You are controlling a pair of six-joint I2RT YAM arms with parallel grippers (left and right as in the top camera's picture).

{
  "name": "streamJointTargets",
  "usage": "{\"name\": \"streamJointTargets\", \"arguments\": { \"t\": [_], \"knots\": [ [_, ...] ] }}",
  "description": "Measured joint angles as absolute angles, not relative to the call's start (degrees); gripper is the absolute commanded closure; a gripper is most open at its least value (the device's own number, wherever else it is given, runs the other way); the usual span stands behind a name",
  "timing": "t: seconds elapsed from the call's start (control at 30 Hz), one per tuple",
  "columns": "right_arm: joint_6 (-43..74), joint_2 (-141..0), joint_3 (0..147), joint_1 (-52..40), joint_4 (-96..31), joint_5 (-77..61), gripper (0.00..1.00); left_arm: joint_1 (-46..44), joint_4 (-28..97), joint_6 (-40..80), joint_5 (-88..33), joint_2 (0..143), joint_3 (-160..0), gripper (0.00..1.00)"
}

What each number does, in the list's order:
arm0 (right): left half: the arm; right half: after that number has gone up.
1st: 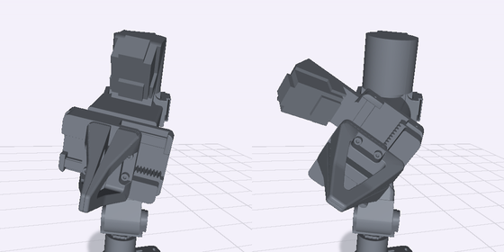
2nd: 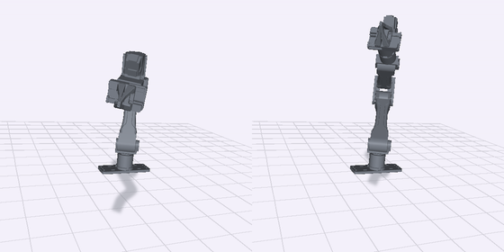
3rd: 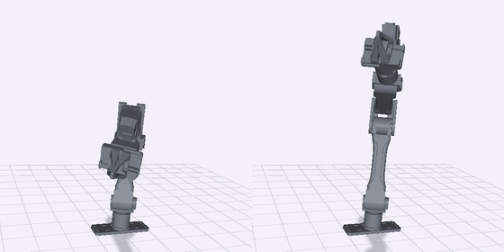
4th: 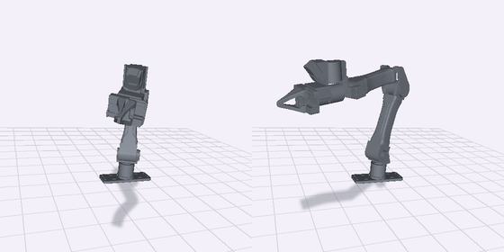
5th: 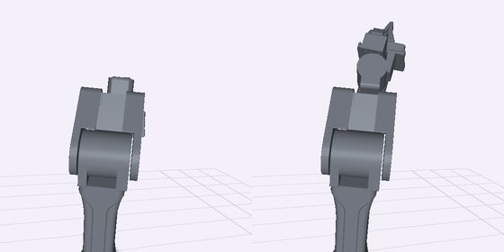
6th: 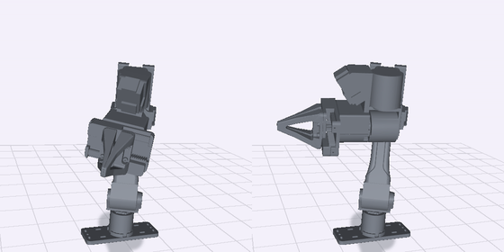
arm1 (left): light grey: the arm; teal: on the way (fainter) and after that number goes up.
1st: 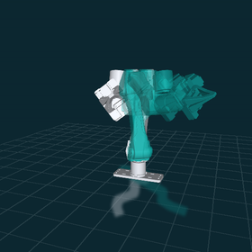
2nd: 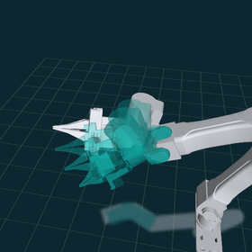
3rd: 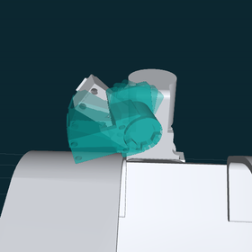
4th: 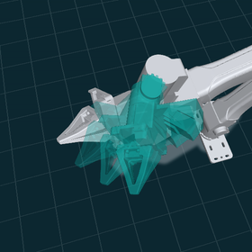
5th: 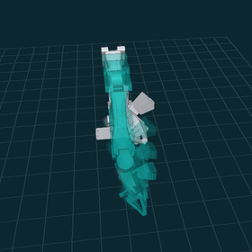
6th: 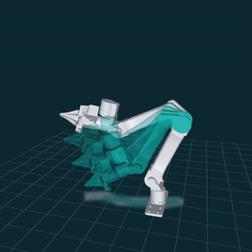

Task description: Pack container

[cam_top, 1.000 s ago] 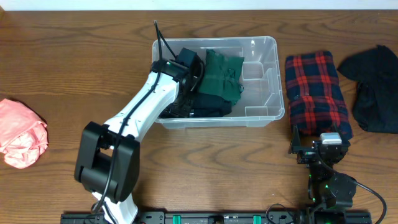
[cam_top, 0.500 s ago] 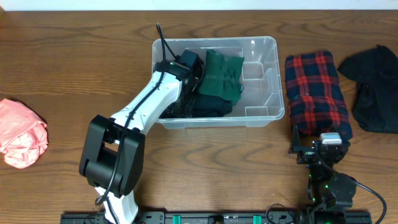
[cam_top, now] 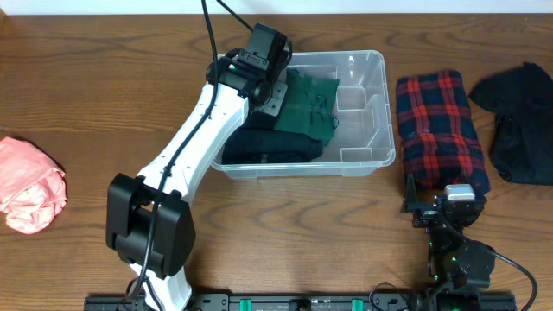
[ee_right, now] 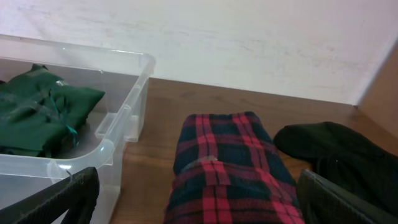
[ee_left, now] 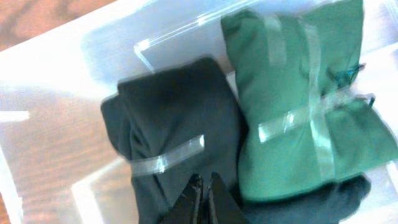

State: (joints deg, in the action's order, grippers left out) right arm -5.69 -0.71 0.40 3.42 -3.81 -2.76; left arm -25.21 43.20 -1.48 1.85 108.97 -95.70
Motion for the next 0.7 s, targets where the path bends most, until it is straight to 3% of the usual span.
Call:
{"name": "streamJointTargets", "arguments": {
  "t": [0.7],
  "knots": [
    [-5.7,-0.7,0.4,3.4,-3.8,-2.7,0.01,-25.2,36.7,0.9,-0.8,121.2,-95.7,0.94]
  ]
}}
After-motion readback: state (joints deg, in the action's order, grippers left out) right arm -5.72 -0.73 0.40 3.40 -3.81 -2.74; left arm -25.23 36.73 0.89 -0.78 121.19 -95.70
